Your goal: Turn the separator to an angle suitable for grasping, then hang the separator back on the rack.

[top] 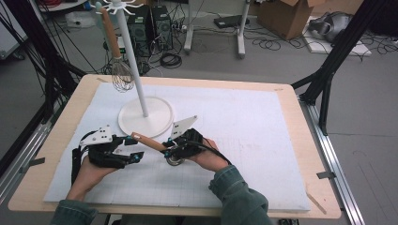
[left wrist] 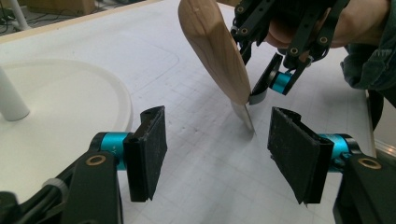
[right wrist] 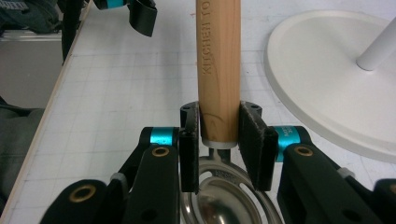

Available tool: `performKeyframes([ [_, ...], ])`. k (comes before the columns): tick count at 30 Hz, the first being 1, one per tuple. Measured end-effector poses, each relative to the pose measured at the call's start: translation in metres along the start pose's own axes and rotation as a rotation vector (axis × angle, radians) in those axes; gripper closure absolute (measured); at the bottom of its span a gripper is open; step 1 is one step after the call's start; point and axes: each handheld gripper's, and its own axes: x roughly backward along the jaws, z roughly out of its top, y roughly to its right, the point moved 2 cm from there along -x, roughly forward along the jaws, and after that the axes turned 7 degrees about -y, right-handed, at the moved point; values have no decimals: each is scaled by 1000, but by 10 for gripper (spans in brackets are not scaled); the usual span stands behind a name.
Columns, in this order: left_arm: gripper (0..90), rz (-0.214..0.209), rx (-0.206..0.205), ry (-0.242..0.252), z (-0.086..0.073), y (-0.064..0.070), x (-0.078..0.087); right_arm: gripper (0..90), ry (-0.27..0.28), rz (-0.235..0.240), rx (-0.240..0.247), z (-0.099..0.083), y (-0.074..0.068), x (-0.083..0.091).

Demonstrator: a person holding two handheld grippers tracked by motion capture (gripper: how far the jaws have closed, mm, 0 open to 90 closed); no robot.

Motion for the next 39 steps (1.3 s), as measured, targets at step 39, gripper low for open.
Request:
performKeyframes([
  [39, 721, -103, 75, 102, 38, 15, -35, 698, 54, -72, -11, -9, -12, 18],
])
